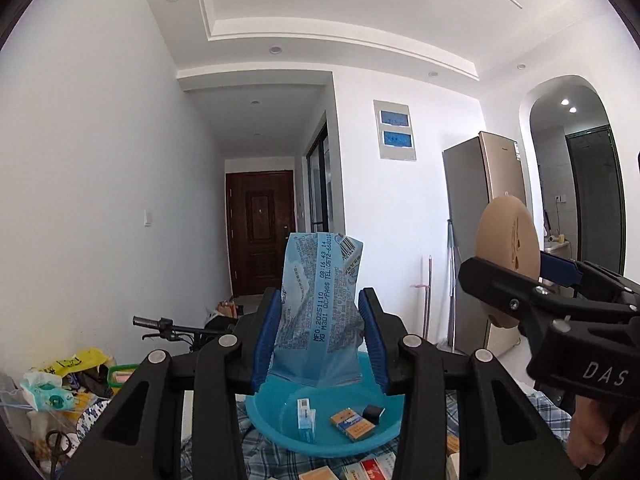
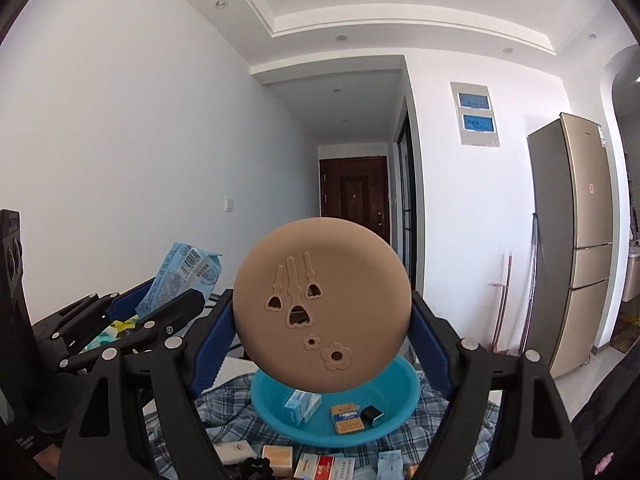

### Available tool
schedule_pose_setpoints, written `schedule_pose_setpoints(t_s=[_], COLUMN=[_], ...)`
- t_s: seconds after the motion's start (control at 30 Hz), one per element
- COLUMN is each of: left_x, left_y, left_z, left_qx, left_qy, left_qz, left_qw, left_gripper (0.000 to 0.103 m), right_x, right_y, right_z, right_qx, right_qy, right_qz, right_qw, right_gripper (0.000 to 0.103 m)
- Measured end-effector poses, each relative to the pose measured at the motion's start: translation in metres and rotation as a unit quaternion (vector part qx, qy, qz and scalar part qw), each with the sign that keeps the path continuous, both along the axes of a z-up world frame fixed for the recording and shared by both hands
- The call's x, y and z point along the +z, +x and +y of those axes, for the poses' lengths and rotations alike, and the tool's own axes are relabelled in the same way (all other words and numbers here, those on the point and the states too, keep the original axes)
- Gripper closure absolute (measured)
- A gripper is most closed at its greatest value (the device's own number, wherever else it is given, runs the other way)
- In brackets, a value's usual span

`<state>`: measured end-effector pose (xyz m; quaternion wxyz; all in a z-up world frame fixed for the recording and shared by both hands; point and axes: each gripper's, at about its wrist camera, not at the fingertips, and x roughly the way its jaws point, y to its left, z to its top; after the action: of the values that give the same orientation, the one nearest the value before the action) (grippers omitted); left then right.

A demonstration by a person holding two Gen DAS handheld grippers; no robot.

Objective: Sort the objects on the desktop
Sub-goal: 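Lift the blue packet and tan pad and carry both over the teal basin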

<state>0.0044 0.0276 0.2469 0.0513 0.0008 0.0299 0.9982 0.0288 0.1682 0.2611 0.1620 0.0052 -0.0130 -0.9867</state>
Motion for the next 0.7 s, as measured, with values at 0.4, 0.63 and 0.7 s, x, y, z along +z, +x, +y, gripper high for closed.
schedule_pose_setpoints(t_s=[0.4,0.63,0.7], left_x=[0.012,0.017,0.015], left_y=[-0.031,-0.049,-0.053], left_z=[-0.008,0.001,0.001], left_qx=[0.016,0.003,-0.002], left_qy=[0.003,0.009,0.015], left_qz=[0.027,0.050,0.051], left_qw=[0.9995,0.9987,0.9986], left_gripper=[0.061,0.061,0.061], right_x=[0.016,0.023,0.020], right_y=[-0.020,-0.033,-0.039], right_z=[0.003,0.011,0.012], right_qx=[0.002,-0.007,-0.005], right_qy=[-0.007,-0.020,-0.017], right_qz=[0.050,0.072,0.068], right_qw=[0.999,0.997,0.998], right_gripper=[0.023,0.023,0.023])
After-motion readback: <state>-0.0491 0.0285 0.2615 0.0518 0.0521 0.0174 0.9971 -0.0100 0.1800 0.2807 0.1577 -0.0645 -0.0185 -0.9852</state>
